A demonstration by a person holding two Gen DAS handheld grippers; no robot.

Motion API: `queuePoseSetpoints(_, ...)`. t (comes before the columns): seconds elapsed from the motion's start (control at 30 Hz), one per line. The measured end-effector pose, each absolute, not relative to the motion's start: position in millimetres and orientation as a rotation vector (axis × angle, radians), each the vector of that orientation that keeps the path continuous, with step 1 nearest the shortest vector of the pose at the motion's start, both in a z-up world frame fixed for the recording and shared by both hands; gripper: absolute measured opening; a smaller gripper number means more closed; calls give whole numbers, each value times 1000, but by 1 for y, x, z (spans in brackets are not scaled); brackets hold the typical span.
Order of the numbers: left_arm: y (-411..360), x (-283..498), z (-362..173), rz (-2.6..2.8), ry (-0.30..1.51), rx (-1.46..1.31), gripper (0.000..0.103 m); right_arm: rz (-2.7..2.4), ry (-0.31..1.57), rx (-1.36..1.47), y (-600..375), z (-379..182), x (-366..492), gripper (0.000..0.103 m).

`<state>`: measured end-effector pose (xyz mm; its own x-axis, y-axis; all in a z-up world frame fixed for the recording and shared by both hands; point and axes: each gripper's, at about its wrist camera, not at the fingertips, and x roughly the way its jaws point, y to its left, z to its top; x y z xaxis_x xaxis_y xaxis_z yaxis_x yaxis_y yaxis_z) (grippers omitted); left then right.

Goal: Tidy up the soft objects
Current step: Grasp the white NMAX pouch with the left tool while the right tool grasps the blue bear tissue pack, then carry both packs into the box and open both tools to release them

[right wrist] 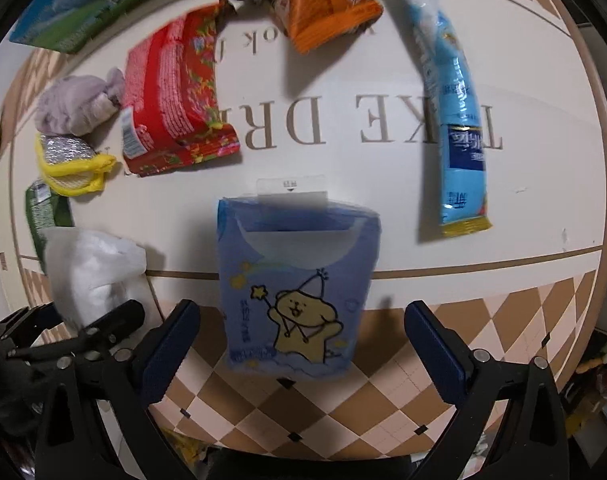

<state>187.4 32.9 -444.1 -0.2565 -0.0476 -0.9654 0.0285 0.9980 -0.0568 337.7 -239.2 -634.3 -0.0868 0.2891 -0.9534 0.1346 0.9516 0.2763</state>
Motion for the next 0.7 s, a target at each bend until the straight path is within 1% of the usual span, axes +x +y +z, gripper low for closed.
queuePoseSetpoints(0.07,37,186,-448,-50,1818,-33,82,125,1677,345,-235,-633,345,100)
queuePoseSetpoints(0.13,42,179,-445,-25,1795,-43,75,102,1693,349,-237,-635,349,99)
queuePoseSetpoints(0.17,46,175,-443,-7,1784,-48,74,92,1700,349,-238,-637,350,92)
queuePoseSetpoints(0.2,50,171,-439,10,1777,-56,72,90,1711,348,-239,-637,352,75)
queuePoseSetpoints(0.27,63,162,-423,37,1760,-78,72,95,1732,329,-240,-639,353,59)
queuePoseSetpoints(0.3,66,158,-414,51,1745,-82,71,101,1725,317,-240,-636,354,48)
queuePoseSetpoints(0.37,77,149,-381,52,1703,-98,71,126,1708,323,-245,-625,354,40)
queuePoseSetpoints(0.47,84,148,-328,27,1610,-159,71,197,1676,359,-263,-592,353,39)
queuePoseSetpoints(0.57,84,165,-267,-24,1507,-181,72,300,1582,367,-285,-527,363,39)
queuePoseSetpoints(0.63,88,189,-227,-65,1464,-213,72,330,1509,364,-302,-485,373,39)
queuePoseSetpoints(0.67,69,211,-208,-79,1459,-234,72,346,1473,369,-319,-460,372,39)
queuePoseSetpoints(0.7,49,235,-200,-91,1460,-246,72,362,1445,377,-328,-438,385,39)
